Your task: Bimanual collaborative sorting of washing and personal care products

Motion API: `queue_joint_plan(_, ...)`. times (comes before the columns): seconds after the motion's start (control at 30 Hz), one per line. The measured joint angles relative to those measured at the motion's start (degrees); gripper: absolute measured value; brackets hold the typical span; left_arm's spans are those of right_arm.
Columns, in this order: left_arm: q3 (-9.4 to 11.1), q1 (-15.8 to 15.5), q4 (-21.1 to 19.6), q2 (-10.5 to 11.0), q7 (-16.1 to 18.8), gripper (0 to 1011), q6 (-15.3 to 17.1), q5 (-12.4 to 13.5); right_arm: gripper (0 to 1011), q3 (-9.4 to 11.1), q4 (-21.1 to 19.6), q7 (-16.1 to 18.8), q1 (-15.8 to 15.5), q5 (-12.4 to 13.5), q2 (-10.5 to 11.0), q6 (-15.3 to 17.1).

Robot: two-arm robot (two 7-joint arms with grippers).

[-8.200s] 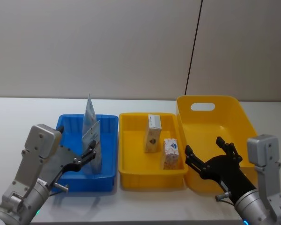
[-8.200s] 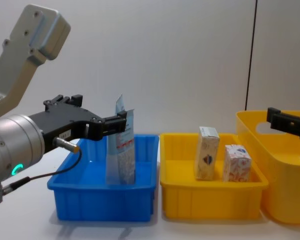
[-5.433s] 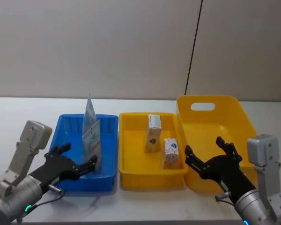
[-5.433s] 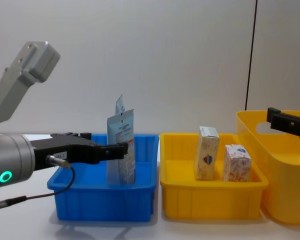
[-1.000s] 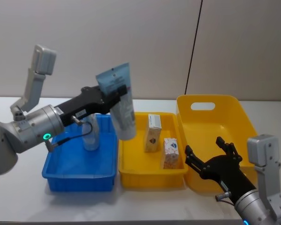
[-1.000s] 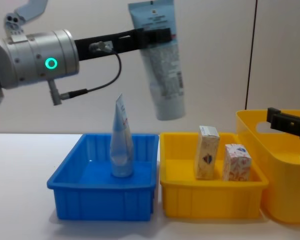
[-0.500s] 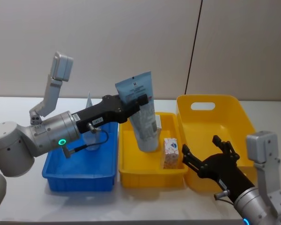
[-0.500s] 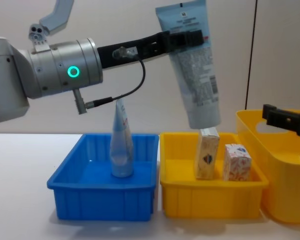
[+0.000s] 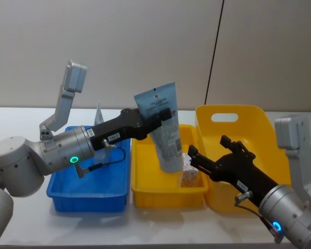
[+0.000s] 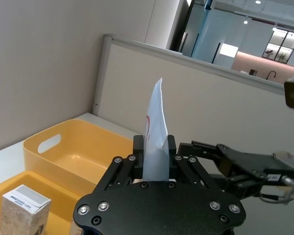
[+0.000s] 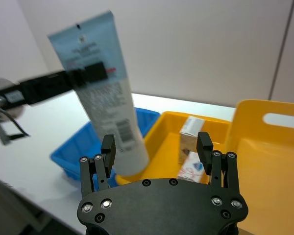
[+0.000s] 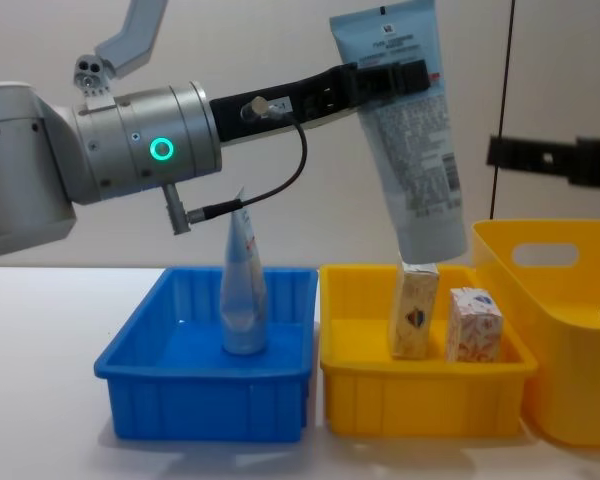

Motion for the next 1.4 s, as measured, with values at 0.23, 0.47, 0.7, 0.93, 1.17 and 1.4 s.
queue_joint_plan(0.23, 0.2, -0.1, 0.3, -0.2, -0.4, 225, 0.0, -0.2, 1003, 0.2, -2.4, 1.1, 2.1, 3.6, 0.3, 6.1)
queue_joint_plan(0.47, 0.3, -0.1, 0.4, -0.3, -0.7, 225, 0.1, -0.3, 1003, -0.8, -3.1, 1.5, 3.9, 4.7, 1.2, 10.3)
queue_joint_plan(0.7, 0.3, -0.2, 0.5, -0.3, -0.9, 225, 0.1, -0.4, 1003, -2.8, -3.0, 1.5, 5.7, 3.8, 2.6, 12.4)
queue_joint_plan(0.93, 0.4, -0.2, 0.6, -0.4, -1.0, 225, 0.1, -0.4, 1003, -5.6, -1.7, 1.3, 7.9, 0.7, 3.9, 12.5)
queue_joint_plan(1.17, 0.4, -0.2, 0.6, -0.4, -1.0, 225, 0.1, -0.5, 1003, -8.8, 0.9, 0.5, 10.6, -3.0, 3.6, 11.5)
queue_joint_plan(1.4, 0.4, -0.2, 0.6, -0.4, -1.0, 225, 0.1, -0.5, 1003, -11.4, 4.0, -0.5, 13.0, -5.8, 2.1, 10.5)
